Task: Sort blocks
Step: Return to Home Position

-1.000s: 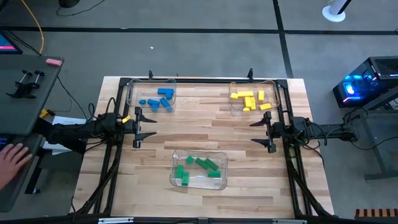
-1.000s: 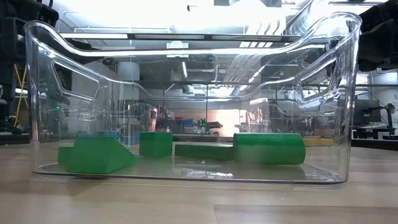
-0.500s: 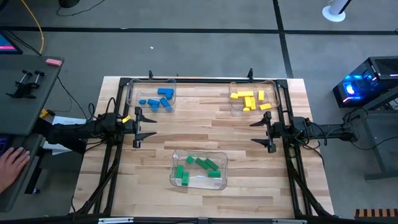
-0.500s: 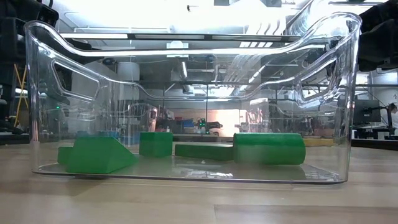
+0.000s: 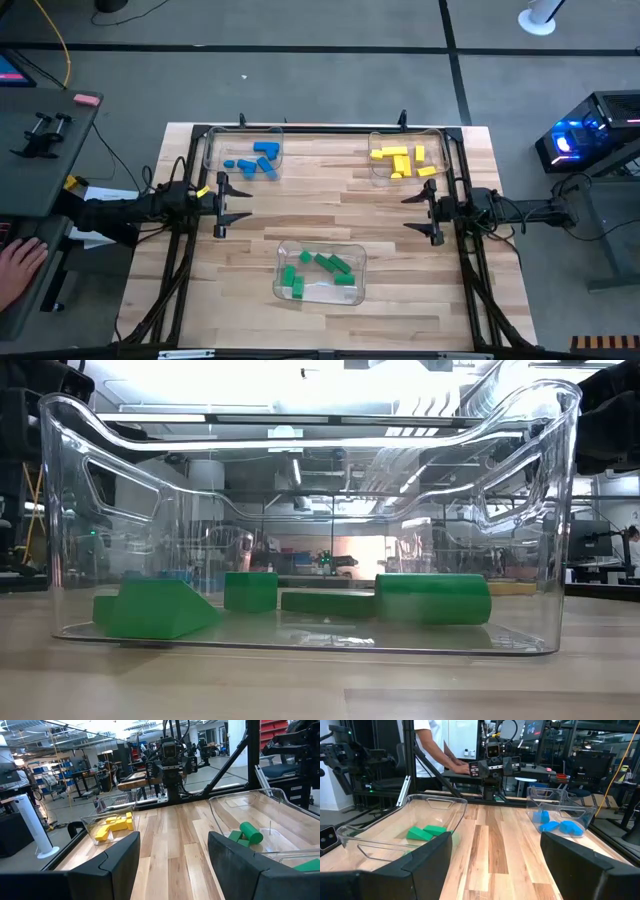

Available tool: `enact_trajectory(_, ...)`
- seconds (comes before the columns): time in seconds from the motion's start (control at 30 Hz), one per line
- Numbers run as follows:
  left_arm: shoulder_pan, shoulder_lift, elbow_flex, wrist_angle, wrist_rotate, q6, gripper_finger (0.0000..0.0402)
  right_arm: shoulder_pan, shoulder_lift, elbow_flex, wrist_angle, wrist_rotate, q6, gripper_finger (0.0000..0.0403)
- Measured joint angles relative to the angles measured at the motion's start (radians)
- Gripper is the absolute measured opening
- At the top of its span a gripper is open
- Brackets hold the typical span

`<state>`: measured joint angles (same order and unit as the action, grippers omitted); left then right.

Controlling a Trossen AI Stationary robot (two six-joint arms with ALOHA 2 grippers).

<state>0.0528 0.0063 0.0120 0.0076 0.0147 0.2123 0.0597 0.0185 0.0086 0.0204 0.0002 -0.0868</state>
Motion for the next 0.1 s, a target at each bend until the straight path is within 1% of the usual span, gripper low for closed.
enact_trajectory(0.1, 0.0, 0.0, 0.0, 0.0, 0.0, 0.0, 0.022, 0.0, 0.0, 0.0, 0.0, 0.0, 0.0, 0.0302)
